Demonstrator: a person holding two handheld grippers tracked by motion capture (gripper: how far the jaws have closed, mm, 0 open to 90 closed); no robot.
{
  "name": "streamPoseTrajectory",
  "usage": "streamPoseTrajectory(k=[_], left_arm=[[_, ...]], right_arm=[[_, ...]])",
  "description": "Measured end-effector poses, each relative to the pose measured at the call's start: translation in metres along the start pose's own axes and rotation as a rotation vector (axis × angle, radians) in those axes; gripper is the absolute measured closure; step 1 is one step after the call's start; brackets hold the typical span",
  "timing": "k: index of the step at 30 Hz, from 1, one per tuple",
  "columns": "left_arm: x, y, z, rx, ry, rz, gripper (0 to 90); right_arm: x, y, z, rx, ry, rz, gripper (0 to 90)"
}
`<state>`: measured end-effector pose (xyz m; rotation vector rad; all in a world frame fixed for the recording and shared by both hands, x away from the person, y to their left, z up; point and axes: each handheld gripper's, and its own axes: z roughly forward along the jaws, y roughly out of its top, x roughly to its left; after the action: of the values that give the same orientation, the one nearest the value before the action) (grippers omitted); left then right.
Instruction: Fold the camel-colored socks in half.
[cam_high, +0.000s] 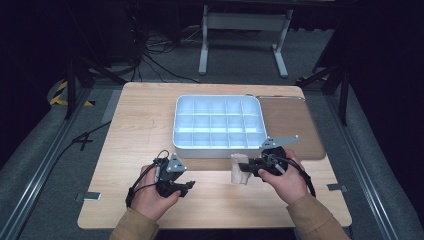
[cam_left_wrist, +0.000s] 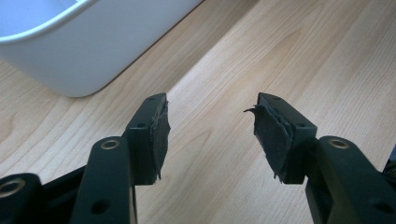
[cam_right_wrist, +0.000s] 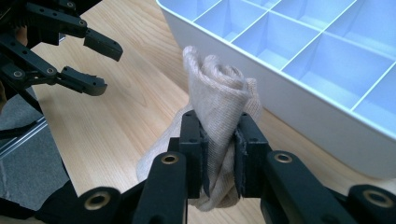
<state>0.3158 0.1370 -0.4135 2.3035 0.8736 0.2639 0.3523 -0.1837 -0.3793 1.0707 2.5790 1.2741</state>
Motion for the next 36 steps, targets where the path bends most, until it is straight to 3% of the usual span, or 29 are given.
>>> streamPoseTrajectory(k=[13, 30, 36], left_arm=[[0.005, 0.0, -0.006, -0.009, 0.007, -0.009, 45.3], [0.006, 0.0, -0.006, -0.013, 0.009, -0.005, 44.1], [0.006, 0.0, -0.005, -0.015, 0.001, -0.002, 43.5]], right_arm=[[-0.012, 0.022, -0.012, -0.014, -0.038, 0.006, 76.3], [-0.038, 0.04, -0.023, -0.017, -0.115, -0.006, 76.1], [-0.049, 0.045, -0.025, -0.017, -0.113, -0.006, 75.6]])
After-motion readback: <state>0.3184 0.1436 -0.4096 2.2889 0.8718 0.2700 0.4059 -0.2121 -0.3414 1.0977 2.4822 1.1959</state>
